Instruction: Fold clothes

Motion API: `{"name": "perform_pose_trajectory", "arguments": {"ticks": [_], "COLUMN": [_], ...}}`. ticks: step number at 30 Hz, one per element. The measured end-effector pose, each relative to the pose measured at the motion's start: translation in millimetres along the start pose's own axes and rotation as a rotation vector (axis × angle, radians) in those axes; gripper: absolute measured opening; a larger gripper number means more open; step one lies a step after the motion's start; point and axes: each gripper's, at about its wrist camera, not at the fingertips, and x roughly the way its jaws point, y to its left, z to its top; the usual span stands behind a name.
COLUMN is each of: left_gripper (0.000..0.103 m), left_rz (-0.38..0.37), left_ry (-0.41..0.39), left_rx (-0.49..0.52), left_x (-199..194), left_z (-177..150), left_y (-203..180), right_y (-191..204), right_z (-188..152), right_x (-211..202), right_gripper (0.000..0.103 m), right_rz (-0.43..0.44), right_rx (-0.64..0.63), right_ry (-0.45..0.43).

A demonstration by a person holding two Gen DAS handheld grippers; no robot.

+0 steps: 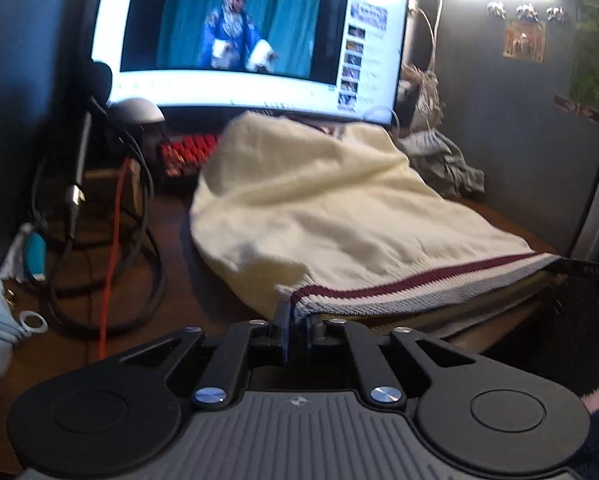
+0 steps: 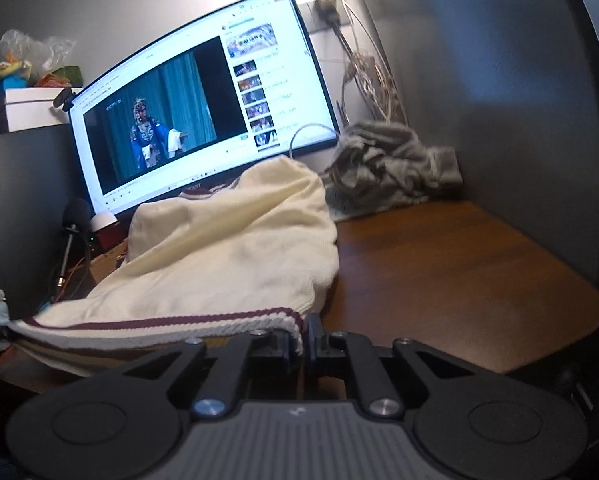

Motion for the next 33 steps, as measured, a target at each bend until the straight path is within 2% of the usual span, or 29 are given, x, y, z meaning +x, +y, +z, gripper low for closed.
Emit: {"name": "perform_pose_trajectory", "arguments": {"ticks": [2,5,8,12,17,21,24,29,33], "left_gripper": [0.017,0.034,0.037,0.038,0.038,0.038,0.038,0.038,0.038], "left_rz": [0.015,0.042,0.054,0.042,-0.041,-0.147,-0.252,-0.305,-0.33], "left_ry": [0.009,0.019,0.035,0.063,0.077,0.022,0.008,0.088,0.126], "left_rx": [0.051,0.138,0.213,0.284,0.317,0.298,0.301,0.344,0.394], "left_x": [0.2,-1.4,-6.4,-19.0,-35.1,-31.0,-12.3,39.4,62.1], "left_z": [-0.7,-2.4,-4.4,-4.0,4.9,20.6,32.8,39.3,36.3], "left_y": [-7.3,-17.1,-22.4,-26.4,-30.5,-43.2,-61.3,-85.9,-96.3], "right_y": [1.8,12.4,20.3,25.9,41.9,75.4,101.4,121.7,122.8], "right_z": [-0.1,1.5,1.9,4.3,11.5,17.6,18.7,10.6,7.3], "right_x": [0.0,-3.0,-8.0,-23.3,-41.5,-33.4,-12.5,32.0,44.3], "right_gripper": [0.016,0.024,0.029,0.029,0.029,0.029,0.028,0.028,0.028], "right_rz": [0.003,-0.008,-0.029,0.004,0.105,0.207,0.299,0.347,0.377], "right_rx": [-0.028,-0.118,-0.205,-0.266,-0.333,-0.413,-0.492,-0.595,-0.628], "right_ry": [0.013,0.028,0.06,0.105,0.151,0.125,0.126,0.195,0.222]}}
